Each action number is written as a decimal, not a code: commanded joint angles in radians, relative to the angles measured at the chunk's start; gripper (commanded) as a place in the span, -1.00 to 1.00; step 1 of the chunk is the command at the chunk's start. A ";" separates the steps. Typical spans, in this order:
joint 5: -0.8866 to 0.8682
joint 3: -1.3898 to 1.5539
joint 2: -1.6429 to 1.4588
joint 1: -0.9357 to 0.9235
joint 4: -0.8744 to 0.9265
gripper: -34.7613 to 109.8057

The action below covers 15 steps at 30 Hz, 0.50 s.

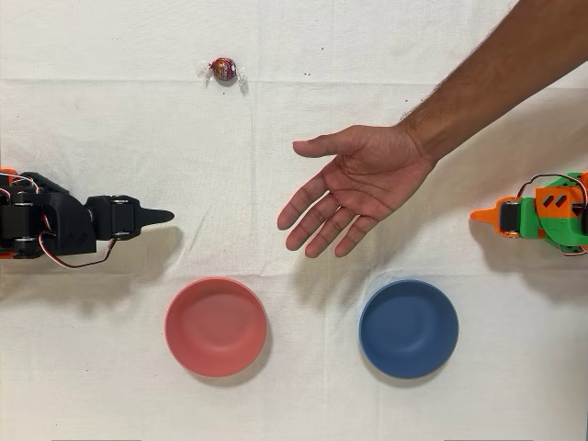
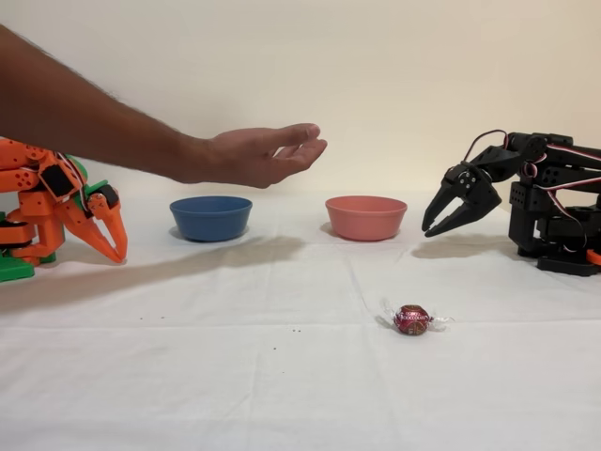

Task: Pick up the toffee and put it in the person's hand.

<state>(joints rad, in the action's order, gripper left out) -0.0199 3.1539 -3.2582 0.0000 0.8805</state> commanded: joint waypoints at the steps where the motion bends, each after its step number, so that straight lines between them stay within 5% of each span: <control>1: -0.005 -0.035 0.023 0.005 -0.015 -0.52; 15: 0.021 -0.695 0.650 0.006 -0.067 -0.52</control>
<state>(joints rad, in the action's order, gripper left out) -0.0046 2.6829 -2.7136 0.0000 0.7961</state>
